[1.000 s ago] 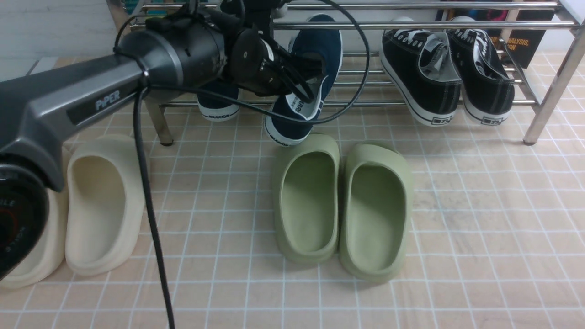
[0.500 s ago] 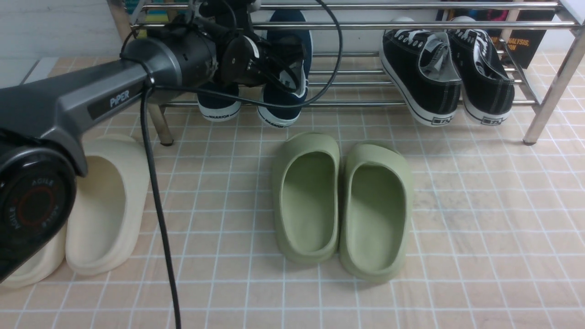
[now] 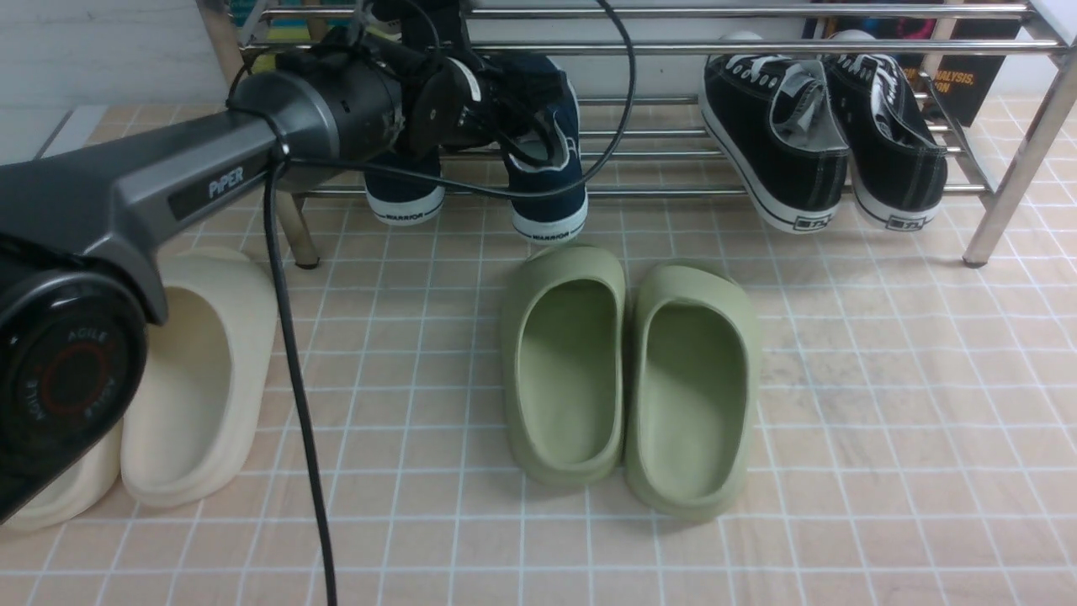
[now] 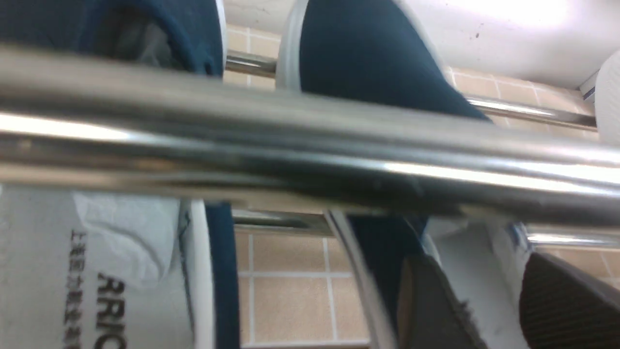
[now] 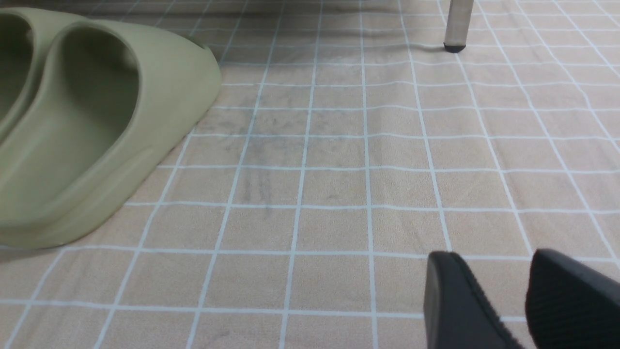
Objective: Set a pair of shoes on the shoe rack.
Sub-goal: Use the left arm to put a shoe into the shoe rack
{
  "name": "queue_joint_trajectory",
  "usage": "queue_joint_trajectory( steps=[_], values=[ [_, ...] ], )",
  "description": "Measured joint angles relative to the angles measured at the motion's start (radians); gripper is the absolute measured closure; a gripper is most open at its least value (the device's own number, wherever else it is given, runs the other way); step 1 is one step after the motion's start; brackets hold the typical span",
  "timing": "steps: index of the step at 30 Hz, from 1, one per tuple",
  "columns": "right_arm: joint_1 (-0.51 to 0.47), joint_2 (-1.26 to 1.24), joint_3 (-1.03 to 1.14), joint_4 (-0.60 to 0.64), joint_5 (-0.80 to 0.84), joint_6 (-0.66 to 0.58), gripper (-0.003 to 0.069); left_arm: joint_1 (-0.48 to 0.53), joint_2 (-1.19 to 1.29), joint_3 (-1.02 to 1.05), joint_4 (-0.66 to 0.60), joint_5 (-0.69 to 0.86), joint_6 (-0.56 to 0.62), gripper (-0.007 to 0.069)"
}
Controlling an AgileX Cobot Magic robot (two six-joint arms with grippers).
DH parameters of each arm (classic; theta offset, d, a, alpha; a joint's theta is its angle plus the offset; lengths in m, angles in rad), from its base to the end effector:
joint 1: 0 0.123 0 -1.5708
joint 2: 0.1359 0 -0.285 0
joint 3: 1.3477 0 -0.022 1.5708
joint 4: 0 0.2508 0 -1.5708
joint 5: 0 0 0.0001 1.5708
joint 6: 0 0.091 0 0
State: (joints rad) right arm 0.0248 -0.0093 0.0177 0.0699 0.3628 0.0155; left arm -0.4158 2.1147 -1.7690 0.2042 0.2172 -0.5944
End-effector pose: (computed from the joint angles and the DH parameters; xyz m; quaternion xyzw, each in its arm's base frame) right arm 0.0528 0.0036 0.1751 0.0150 0.7997 0.0416 0.5988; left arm 0.4665 -0.2016 0.2604 -0.0025 0.8525 -0.1888 0.4874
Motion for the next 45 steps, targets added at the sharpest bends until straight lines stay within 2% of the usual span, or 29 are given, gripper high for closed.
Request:
queue_joint_trajectory(
  steps=[7,11,15,18,39,42,45],
  values=[
    [0.0,0.0,0.0,0.0,0.0,0.0,0.0419,0.0,0.0,-0.001,0.03,0.112,0.0,0.0312],
    [0.0,0.0,0.0,0.0,0.0,-0.001,0.0419,-0.001,0.0,-0.001,0.044,0.112,0.0,0.0405],
    [0.0,0.0,0.0,0.0,0.0,-0.001,0.0419,-0.003,0.0,-0.001,0.053,0.099,-0.003,0.0569],
    [0.0,0.0,0.0,0.0,0.0,-0.001,0.0419,-0.003,0.0,-0.001,0.07,0.09,-0.003,0.0592],
    [0.0,0.0,0.0,0.0,0.0,0.0,0.0419,0.03,0.0,-0.019,0.105,0.097,-0.068,0.058],
    [0.0,0.0,0.0,0.0,0.0,0.0,0.0419,0.03,0.0,-0.019,0.105,0.098,-0.068,0.0531],
    [0.0,0.0,0.0,0.0,0.0,0.0,0.0419,0.03,-0.006,-0.02,0.105,0.115,-0.068,0.0444]
  ],
)
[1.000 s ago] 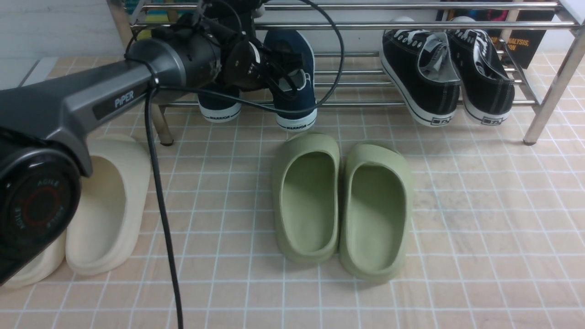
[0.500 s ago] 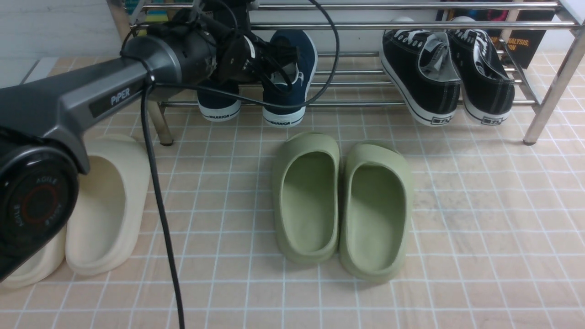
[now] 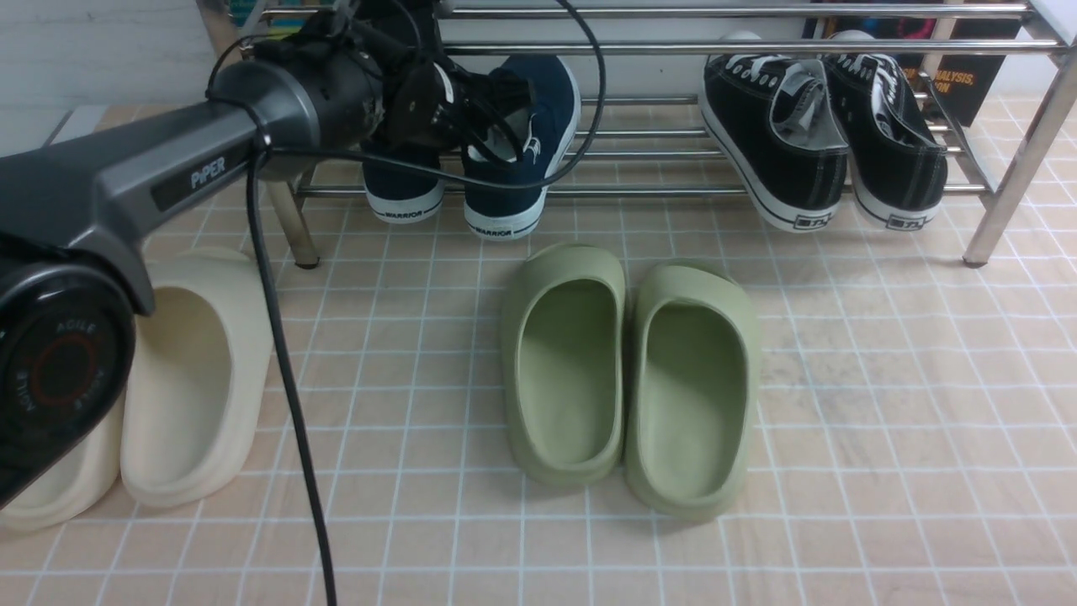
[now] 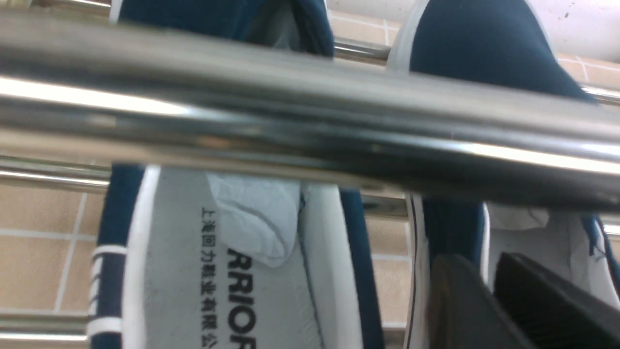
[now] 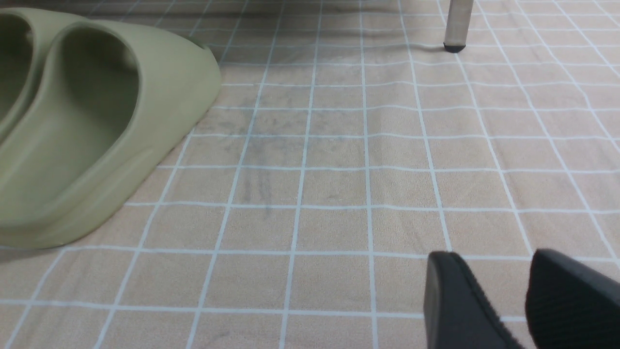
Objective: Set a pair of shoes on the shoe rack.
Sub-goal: Use the left arm to put a shoe into the shoe rack
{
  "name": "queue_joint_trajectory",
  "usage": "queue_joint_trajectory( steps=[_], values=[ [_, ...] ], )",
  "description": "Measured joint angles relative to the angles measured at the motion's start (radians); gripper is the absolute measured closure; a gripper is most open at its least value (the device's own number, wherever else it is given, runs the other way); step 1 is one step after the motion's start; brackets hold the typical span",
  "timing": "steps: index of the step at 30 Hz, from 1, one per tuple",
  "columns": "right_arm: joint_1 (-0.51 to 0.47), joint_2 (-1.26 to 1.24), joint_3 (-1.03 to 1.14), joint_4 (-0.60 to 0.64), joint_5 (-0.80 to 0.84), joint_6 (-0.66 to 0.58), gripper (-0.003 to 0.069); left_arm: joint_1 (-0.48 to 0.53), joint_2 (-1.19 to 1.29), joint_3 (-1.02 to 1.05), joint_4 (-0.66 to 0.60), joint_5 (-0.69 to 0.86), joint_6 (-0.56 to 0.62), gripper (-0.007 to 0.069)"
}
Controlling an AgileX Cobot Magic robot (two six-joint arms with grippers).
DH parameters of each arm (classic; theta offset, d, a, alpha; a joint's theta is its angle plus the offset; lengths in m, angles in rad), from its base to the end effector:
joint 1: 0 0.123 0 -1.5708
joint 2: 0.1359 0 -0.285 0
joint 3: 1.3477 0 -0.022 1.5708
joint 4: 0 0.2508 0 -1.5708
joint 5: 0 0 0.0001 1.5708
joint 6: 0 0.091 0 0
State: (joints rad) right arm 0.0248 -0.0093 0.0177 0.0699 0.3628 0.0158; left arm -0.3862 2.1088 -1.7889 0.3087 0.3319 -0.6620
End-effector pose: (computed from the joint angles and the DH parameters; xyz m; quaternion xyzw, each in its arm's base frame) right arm 0.0528 0.0036 0.1751 0.0151 0.7997 0.0417 0.5988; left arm 0.4704 -0.1815 0.2619 -0.0168 0.8716 -0.1397 0.4695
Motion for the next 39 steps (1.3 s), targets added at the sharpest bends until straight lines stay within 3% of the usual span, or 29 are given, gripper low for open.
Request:
queue_joint_trajectory(
  steps=[4,10,15,22,27,32,39],
  values=[
    [0.0,0.0,0.0,0.0,0.0,0.0,0.0419,0.0,-0.035,0.0,-0.021,0.047,0.0,0.0321],
    [0.0,0.0,0.0,0.0,0.0,0.0,0.0419,0.0,-0.135,0.0,-0.046,0.164,0.017,0.03],
    [0.0,0.0,0.0,0.0,0.0,0.0,0.0419,0.0,-0.199,-0.008,-0.075,0.369,0.14,0.0417],
    [0.0,0.0,0.0,0.0,0.0,0.0,0.0419,0.002,-0.163,0.008,-0.288,0.574,0.4,0.0589],
    [0.0,0.0,0.0,0.0,0.0,0.0,0.0419,0.002,-0.083,0.012,-0.462,0.545,0.523,0.0614],
    [0.0,0.0,0.0,0.0,0.0,0.0,0.0419,0.002,-0.02,0.012,-0.513,0.382,0.558,0.0613],
    [0.0,0.0,0.0,0.0,0.0,0.0,0.0419,0.001,-0.012,0.019,-0.56,0.288,0.547,0.0607]
  ],
)
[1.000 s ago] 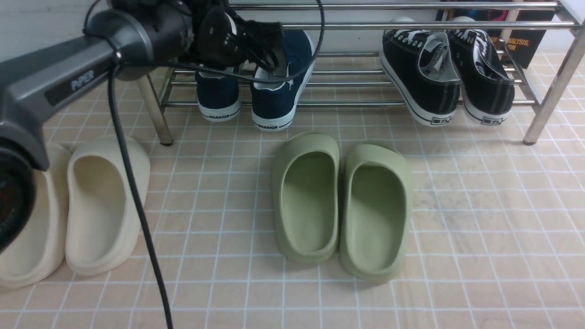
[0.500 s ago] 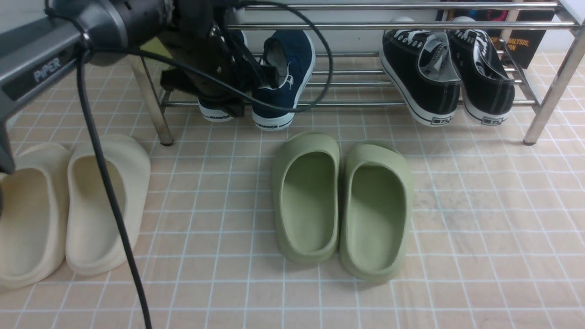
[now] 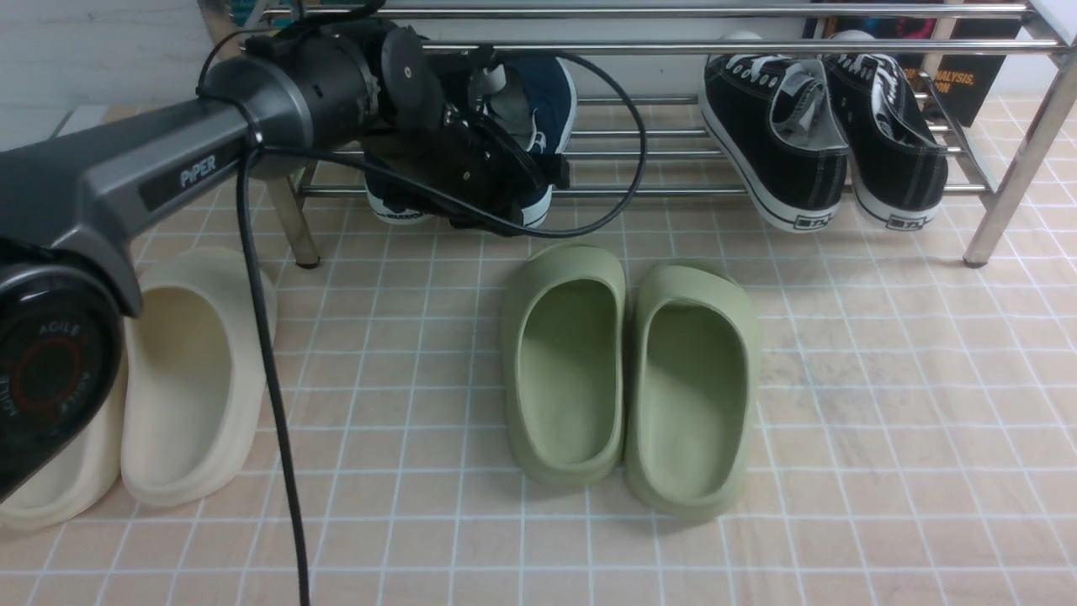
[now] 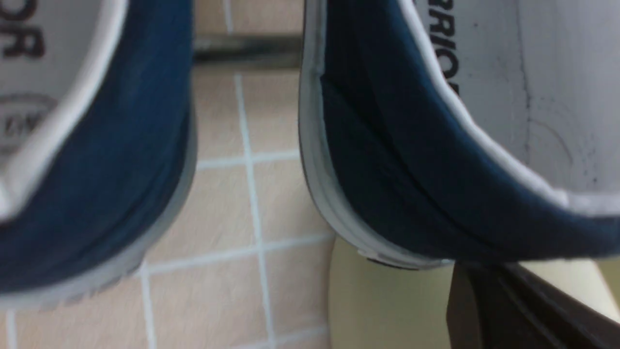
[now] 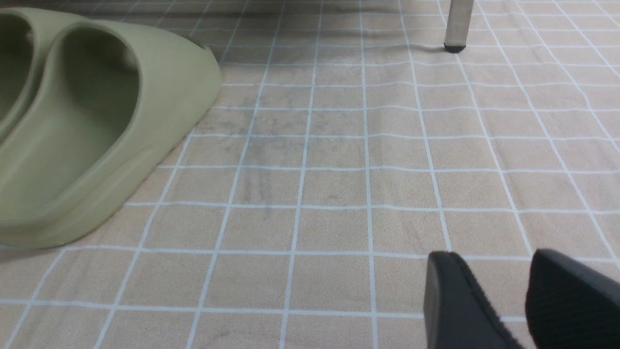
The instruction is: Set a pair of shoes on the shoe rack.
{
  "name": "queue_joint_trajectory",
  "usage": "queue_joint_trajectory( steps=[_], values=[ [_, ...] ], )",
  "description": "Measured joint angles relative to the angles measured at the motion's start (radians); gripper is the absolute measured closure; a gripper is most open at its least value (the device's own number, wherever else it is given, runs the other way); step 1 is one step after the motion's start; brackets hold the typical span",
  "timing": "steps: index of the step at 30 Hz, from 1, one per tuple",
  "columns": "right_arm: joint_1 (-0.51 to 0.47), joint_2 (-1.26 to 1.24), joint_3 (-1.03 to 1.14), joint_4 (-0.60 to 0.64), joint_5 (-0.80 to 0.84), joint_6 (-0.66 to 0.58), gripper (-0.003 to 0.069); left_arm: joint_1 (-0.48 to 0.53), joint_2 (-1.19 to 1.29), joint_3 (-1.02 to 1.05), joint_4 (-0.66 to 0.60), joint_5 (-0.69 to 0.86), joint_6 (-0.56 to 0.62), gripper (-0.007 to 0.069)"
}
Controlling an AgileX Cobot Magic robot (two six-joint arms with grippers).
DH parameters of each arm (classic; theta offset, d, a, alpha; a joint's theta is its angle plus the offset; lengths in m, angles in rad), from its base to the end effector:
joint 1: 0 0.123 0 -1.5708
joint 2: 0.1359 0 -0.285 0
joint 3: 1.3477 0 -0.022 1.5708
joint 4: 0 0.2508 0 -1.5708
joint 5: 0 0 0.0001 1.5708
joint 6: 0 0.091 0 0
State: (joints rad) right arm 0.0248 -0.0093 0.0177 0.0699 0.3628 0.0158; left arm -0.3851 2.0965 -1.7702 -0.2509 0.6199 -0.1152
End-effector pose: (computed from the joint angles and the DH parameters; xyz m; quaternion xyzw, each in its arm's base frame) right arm 0.0528 0.0036 0.1751 0.0151 0.7997 0.0417 0.5988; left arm 0.4434 -0.1939 0.2425 0.0556 0.9309 -0.1860 0.3093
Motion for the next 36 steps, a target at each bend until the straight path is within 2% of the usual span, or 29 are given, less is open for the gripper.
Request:
queue_joint_trajectory(
  steps=[13,18,20,25,28,30,34,36],
  values=[
    [0.0,0.0,0.0,0.0,0.0,-0.001,0.0419,-0.001,0.001,0.002,0.005,-0.088,0.0,0.0602],
    [0.0,0.0,0.0,0.0,0.0,-0.001,0.0419,-0.001,-0.006,0.002,0.011,-0.063,0.001,0.0602],
    [0.0,0.0,0.0,0.0,0.0,-0.001,0.0419,-0.001,-0.046,0.002,0.021,-0.001,0.041,0.0602],
    [0.0,0.0,0.0,0.0,0.0,-0.001,0.0419,-0.004,-0.225,0.006,0.07,0.127,0.168,0.0601],
    [0.0,0.0,0.0,0.0,0.0,0.0,0.0419,-0.004,-0.4,0.051,0.132,0.142,0.208,0.0601],
    [0.0,0.0,0.0,0.0,0.0,0.0,0.0419,-0.004,-0.468,0.08,0.157,0.129,0.211,0.0601],
    [0.0,0.0,0.0,0.0,0.0,0.0,0.0419,-0.004,-0.823,0.306,0.273,-0.018,0.185,0.0601],
    [0.0,0.0,0.0,0.0,0.0,0.0,0.0419,-0.004,-0.894,0.384,0.3,-0.071,0.164,0.0601]
  ],
)
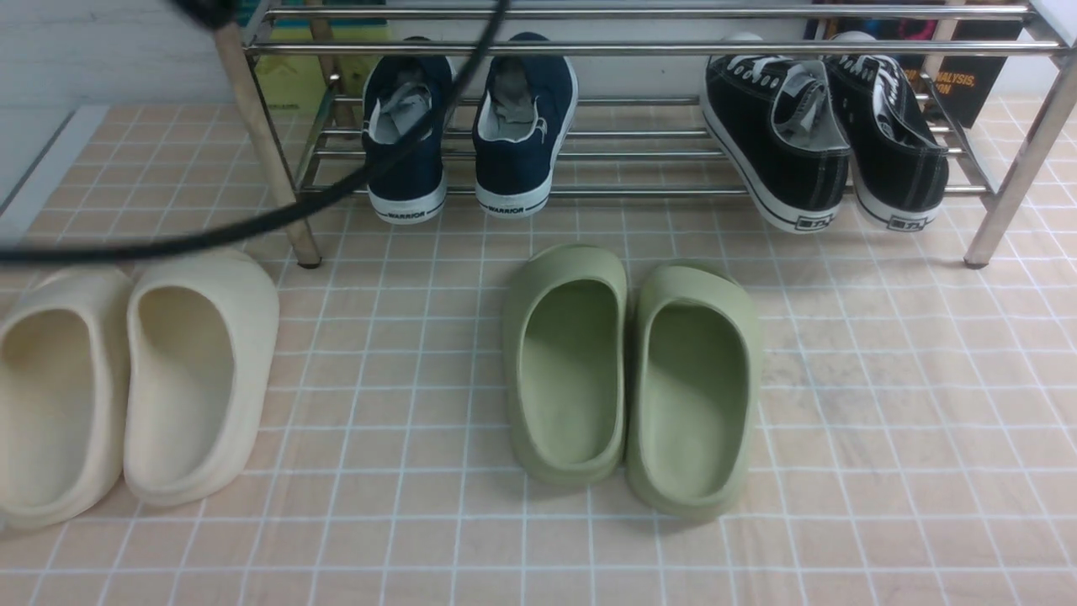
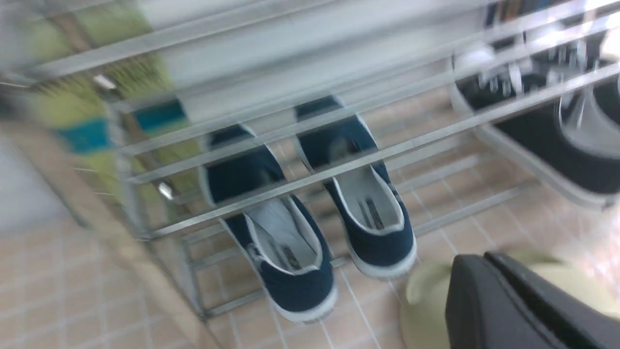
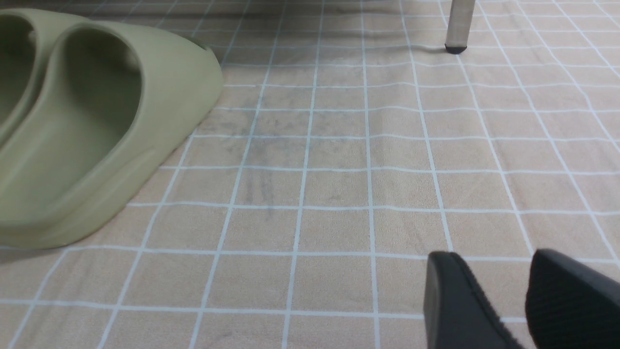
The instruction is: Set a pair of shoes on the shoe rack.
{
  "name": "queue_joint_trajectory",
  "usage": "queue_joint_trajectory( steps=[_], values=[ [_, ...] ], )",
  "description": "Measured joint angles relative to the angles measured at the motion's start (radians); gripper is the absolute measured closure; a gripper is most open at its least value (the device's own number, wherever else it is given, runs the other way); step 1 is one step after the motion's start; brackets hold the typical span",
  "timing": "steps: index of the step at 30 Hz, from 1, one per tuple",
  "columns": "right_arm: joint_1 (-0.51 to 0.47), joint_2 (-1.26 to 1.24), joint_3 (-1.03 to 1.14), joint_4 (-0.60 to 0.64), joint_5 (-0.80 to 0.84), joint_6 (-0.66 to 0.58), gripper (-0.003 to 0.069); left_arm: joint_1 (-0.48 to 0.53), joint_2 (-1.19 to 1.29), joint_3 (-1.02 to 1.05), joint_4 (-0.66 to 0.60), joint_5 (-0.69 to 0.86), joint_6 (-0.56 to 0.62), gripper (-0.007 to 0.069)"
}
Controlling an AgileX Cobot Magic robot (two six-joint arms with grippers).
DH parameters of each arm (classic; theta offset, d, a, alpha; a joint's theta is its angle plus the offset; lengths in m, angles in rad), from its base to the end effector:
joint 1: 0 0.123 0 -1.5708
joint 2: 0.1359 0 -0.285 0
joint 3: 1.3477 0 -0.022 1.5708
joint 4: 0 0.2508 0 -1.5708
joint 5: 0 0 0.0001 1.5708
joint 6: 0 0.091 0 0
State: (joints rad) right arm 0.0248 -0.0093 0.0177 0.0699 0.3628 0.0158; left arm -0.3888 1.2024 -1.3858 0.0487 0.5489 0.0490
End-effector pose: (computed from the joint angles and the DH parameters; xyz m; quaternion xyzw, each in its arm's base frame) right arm 0.0528 0.0036 0.1751 0.0151 0.7997 0.0417 0.5988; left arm 0.2392 -0.0955 0.4635 0.1820 0.7771 -0.0795 0.5972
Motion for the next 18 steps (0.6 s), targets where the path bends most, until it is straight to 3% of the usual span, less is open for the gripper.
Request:
queue_joint_trajectory(
  steps=[5,11,18],
  values=[
    [0.0,0.0,0.0,0.0,0.0,0.0,0.0419,0.0,-0.305,0.373,0.107,-0.224,-0.11,0.0601],
    [0.0,0.0,0.0,0.0,0.0,0.0,0.0419,0.0,-0.53,0.706,0.149,-0.245,-0.189,0.0601],
    [0.0,0.0,0.0,0.0,0.0,0.0,0.0419,0.0,-0.824,0.915,0.151,-0.236,-0.213,0.0592]
  ],
)
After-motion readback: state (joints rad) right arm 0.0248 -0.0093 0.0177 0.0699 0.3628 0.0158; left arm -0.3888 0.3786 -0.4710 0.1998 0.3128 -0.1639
